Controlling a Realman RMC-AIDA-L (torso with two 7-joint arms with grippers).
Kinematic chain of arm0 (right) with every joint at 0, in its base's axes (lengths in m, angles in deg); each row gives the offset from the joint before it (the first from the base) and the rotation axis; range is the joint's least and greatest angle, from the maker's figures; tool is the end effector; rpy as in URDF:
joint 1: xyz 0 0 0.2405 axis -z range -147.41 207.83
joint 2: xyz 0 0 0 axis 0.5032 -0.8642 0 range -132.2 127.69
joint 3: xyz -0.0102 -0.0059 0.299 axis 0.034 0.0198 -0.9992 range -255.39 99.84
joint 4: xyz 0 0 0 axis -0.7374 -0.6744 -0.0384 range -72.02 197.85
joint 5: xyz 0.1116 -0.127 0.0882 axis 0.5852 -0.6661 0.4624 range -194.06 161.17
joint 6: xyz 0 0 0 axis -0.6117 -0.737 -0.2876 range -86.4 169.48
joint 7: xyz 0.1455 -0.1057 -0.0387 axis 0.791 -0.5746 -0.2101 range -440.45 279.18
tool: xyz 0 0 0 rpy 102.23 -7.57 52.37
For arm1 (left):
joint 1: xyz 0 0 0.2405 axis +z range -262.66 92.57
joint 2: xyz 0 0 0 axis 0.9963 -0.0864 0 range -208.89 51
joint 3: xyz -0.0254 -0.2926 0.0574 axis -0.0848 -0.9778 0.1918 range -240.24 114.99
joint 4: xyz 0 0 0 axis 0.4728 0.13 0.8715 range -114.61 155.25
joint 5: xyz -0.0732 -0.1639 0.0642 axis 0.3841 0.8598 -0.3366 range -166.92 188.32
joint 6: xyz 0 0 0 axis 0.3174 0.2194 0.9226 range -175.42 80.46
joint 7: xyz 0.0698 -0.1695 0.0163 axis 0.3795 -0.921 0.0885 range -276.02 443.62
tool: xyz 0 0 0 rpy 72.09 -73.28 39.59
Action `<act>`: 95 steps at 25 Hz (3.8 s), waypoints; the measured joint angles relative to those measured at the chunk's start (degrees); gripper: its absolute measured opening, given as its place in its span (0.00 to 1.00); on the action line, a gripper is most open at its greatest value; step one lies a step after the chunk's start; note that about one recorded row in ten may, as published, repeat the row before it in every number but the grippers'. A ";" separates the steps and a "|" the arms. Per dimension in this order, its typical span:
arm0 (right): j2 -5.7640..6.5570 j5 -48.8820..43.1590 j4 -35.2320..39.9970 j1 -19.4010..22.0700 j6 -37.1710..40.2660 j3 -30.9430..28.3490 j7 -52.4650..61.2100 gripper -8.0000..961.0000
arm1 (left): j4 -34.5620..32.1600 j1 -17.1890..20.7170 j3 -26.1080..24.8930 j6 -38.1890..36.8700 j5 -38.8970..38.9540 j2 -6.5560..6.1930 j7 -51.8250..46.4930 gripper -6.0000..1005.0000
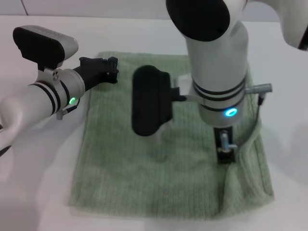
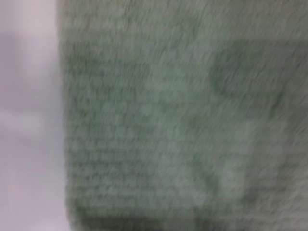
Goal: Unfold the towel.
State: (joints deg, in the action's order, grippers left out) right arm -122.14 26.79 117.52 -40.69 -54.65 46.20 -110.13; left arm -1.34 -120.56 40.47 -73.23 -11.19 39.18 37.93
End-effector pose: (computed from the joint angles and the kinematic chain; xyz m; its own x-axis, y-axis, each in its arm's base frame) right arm 0.1387 0.3439 -0.1322 0.5070 0.0044 0.8619 0.0349 -0.9993 -0.0154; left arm -0.2948 0.4421 -0.1094 0.7647 0.3857 0.5162 0.6443 -0.4660 -0.6064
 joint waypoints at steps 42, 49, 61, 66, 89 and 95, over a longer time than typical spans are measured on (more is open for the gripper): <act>0.47 -1.13 -2.05 0.65 -5.94 -7.55 -2.28 0.27 | -2.02 1.17 -0.01 0.27 0.00 -0.10 -0.37 0.00; 0.08 -2.07 0.88 2.03 -5.81 -7.97 -2.73 0.27 | -2.37 1.47 0.00 0.05 0.00 -0.09 -0.60 0.00; 0.00 1.16 -4.27 2.50 -5.31 -4.18 -3.21 0.27 | -4.18 2.79 0.18 0.25 0.00 -0.14 -0.64 0.00; 0.00 5.19 -8.30 2.28 -7.10 -1.85 -4.03 0.27 | -4.19 2.83 0.11 0.28 0.00 -0.18 -0.60 0.00; 0.42 -7.40 18.66 18.69 20.43 -17.35 -11.29 0.29 | -4.36 3.09 0.02 0.25 0.00 -0.17 -0.39 0.00; 0.59 -7.71 17.01 27.15 50.34 -17.94 -12.42 0.30 | -4.36 3.12 -0.79 0.10 0.00 -0.23 -0.62 0.00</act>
State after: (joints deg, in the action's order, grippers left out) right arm -121.55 19.08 134.53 -13.55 -4.31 28.26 -122.55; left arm -5.69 -117.44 39.69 -73.13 -11.18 38.95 37.30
